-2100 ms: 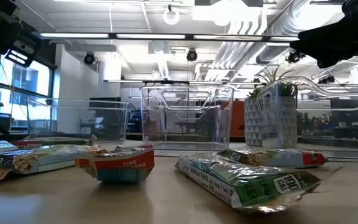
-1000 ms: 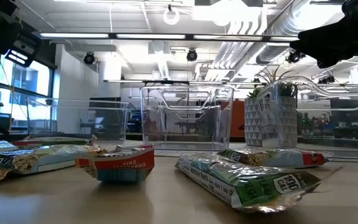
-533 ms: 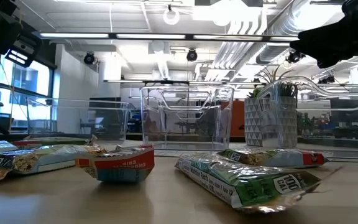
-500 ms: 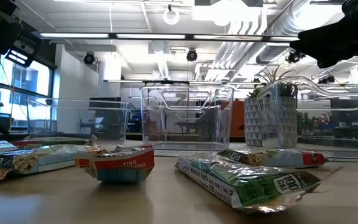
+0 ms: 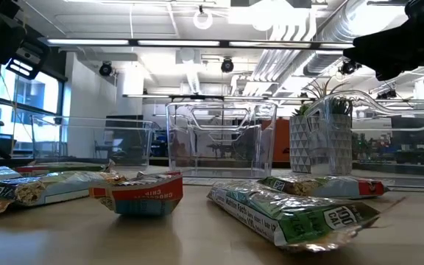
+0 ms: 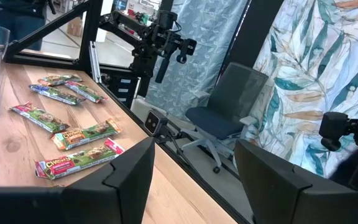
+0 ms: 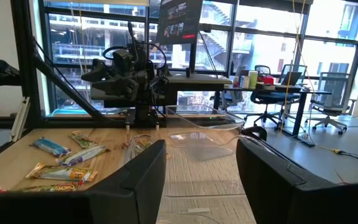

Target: Pick and place Granola Bars by type

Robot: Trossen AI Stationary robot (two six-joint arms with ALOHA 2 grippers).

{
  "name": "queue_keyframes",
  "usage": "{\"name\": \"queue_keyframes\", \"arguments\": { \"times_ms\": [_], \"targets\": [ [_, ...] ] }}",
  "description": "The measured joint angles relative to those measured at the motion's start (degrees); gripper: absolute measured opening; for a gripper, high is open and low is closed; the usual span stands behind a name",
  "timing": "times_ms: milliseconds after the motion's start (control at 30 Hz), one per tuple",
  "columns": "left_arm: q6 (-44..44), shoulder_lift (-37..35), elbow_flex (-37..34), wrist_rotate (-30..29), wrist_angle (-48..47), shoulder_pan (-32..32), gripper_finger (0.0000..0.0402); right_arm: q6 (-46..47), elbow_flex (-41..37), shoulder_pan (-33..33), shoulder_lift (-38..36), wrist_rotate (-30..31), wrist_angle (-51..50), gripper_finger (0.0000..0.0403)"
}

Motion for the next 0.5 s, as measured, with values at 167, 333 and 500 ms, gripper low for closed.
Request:
{"name": "queue_keyframes", "arguments": {
  "times_ms": [167, 333, 500],
  "targets": [
    [0.00, 0.00, 0.00, -0.01, 0.00, 0.02, 0.0218, 0.00, -0.02, 0.00, 0.01, 0.01, -0.01, 0.0181],
    [0.01, 0.00, 0.00, -0.01, 0.00, 0.01, 0.0218, 0.00, 0.00, 0.00, 0.00, 0.01, -0.01, 0.0181],
    [4.62, 0.35, -0.31, -7.19, 4.47, -0.01, 0.0218, 0.00, -0.02, 0.00, 0.00, 0.00, -0.01, 0.0181]
  ]
}}
